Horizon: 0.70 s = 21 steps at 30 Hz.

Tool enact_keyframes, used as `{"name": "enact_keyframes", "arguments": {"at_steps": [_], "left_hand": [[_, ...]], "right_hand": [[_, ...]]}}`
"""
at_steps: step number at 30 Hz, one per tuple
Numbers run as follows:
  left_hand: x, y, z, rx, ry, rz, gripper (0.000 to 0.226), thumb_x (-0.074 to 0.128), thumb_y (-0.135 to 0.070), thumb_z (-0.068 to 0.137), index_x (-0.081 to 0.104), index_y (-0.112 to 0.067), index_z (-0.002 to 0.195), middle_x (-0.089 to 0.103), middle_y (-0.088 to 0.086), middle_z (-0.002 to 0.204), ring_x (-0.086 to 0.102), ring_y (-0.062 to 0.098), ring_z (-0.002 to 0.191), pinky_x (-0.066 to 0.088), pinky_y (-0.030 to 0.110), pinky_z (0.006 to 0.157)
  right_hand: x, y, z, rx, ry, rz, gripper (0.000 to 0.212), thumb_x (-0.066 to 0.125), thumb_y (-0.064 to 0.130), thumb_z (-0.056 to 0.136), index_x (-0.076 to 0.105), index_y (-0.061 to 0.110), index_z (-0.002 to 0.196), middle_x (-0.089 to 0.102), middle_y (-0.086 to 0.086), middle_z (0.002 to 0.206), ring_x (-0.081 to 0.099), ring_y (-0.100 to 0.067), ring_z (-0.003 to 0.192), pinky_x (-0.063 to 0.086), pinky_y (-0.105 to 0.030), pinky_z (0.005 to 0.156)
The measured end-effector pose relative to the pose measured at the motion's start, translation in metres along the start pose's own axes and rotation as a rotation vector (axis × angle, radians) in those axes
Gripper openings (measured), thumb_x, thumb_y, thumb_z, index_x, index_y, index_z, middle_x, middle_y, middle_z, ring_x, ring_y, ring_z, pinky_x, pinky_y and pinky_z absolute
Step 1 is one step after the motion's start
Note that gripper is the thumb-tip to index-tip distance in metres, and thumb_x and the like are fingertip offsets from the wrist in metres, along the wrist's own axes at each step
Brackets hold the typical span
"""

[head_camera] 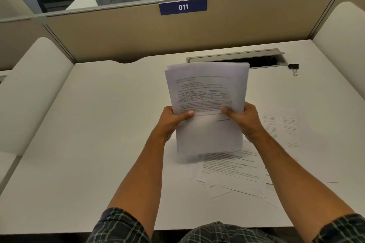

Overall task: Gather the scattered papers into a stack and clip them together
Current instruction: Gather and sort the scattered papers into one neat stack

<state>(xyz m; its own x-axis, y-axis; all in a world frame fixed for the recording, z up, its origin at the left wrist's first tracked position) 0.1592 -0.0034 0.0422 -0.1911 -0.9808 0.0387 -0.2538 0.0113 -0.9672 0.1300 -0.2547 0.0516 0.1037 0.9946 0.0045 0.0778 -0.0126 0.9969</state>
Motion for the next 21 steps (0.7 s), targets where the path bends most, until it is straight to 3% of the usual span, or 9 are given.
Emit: {"name": "enact_keyframes", "arguments": {"at_steps": [2, 5, 7, 9, 12, 14, 16, 18, 21], "left_hand": [[-0.008, 0.006, -0.003, -0.028, -0.053, -0.047, 0.038, 0.082, -0.014, 0.084, 0.072, -0.007, 0.12, 0.077, 0.008, 0.116, 0.074, 0.028, 0.106, 0.06, 0.045, 0.093], [-0.023, 0.018, -0.008, -0.081, -0.119, -0.06, 0.033, 0.082, -0.015, 0.085, 0.073, -0.011, 0.116, 0.079, 0.005, 0.11, 0.076, 0.027, 0.1, 0.062, 0.042, 0.088], [-0.035, 0.028, -0.012, -0.112, -0.169, -0.048, 0.037, 0.083, -0.018, 0.083, 0.073, -0.012, 0.118, 0.079, 0.003, 0.109, 0.077, 0.026, 0.099, 0.063, 0.041, 0.086], [-0.046, 0.039, -0.015, -0.147, -0.201, -0.019, 0.037, 0.084, -0.02, 0.083, 0.073, -0.014, 0.117, 0.079, 0.002, 0.108, 0.077, 0.025, 0.097, 0.063, 0.04, 0.084], [-0.063, 0.056, -0.021, -0.196, -0.24, -0.004, 0.033, 0.083, -0.017, 0.083, 0.074, -0.016, 0.115, 0.079, 0.003, 0.107, 0.077, 0.026, 0.096, 0.063, 0.039, 0.083], [-0.074, 0.065, -0.024, -0.229, -0.28, -0.019, 0.035, 0.083, -0.017, 0.082, 0.073, -0.015, 0.116, 0.079, 0.004, 0.109, 0.077, 0.028, 0.096, 0.062, 0.045, 0.087], [-0.082, 0.071, -0.028, -0.252, -0.315, -0.036, 0.037, 0.084, -0.017, 0.082, 0.072, -0.015, 0.117, 0.078, 0.005, 0.11, 0.076, 0.029, 0.097, 0.062, 0.048, 0.089], [-0.086, 0.074, -0.031, -0.26, -0.324, -0.047, 0.037, 0.083, -0.015, 0.083, 0.071, -0.013, 0.118, 0.078, 0.006, 0.11, 0.076, 0.03, 0.096, 0.062, 0.048, 0.088], [-0.09, 0.077, -0.034, -0.266, -0.327, -0.047, 0.036, 0.082, -0.014, 0.083, 0.071, -0.012, 0.118, 0.077, 0.007, 0.11, 0.076, 0.032, 0.097, 0.061, 0.048, 0.089]], "right_hand": [[0.004, 0.001, 0.0, -0.022, 0.073, -0.038, 0.034, 0.076, 0.023, 0.091, 0.068, 0.019, 0.124, 0.075, 0.004, 0.118, 0.073, -0.017, 0.104, 0.062, -0.033, 0.085], [0.002, -0.008, 0.001, 0.004, 0.131, -0.149, 0.037, 0.073, 0.033, 0.091, 0.069, 0.019, 0.125, 0.077, 0.007, 0.111, 0.075, -0.016, 0.098, 0.061, -0.027, 0.079], [-0.003, -0.021, 0.0, 0.067, 0.122, -0.338, 0.046, 0.075, 0.045, 0.087, 0.07, 0.02, 0.125, 0.079, 0.007, 0.1, 0.076, -0.015, 0.083, 0.056, -0.023, 0.069], [-0.008, -0.034, -0.006, 0.157, 0.121, -0.619, 0.047, 0.079, 0.052, 0.082, 0.071, 0.027, 0.122, 0.076, 0.011, 0.098, 0.074, -0.011, 0.079, 0.051, -0.022, 0.07], [-0.002, -0.041, -0.02, 0.211, 0.167, -1.162, 0.059, 0.075, 0.069, 0.075, 0.068, 0.036, 0.123, 0.069, 0.014, 0.116, 0.066, -0.012, 0.102, 0.046, -0.028, 0.08], [0.012, -0.042, -0.026, 0.202, 0.219, -1.349, 0.073, 0.069, 0.08, 0.069, 0.065, 0.034, 0.126, 0.065, 0.009, 0.123, 0.065, -0.017, 0.109, 0.049, -0.032, 0.085], [0.025, -0.046, -0.03, 0.171, 0.265, -1.47, 0.085, 0.063, 0.085, 0.068, 0.061, 0.03, 0.132, 0.06, 0.003, 0.128, 0.062, -0.021, 0.113, 0.05, -0.036, 0.087], [0.032, -0.054, -0.031, 0.168, 0.319, -1.528, 0.1, 0.061, 0.087, 0.068, 0.047, 0.026, 0.146, 0.048, -0.001, 0.147, 0.053, -0.025, 0.127, 0.047, -0.041, 0.095], [0.03, -0.066, -0.029, 0.238, 0.418, -1.495, 0.13, 0.065, 0.087, 0.064, 0.011, 0.021, 0.162, 0.006, -0.005, 0.171, 0.016, -0.03, 0.155, 0.033, -0.053, 0.116]]}}
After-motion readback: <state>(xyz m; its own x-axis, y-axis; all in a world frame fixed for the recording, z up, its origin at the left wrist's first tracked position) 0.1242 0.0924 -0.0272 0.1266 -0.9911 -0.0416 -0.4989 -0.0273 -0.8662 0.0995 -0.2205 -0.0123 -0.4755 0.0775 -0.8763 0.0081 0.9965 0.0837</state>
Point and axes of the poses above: each hand's wrist, its own z-axis towards the middle knuckle, its own x-axis out of the palm, y = z × x, the point moved 6 cm from there along z, towards the middle knuckle
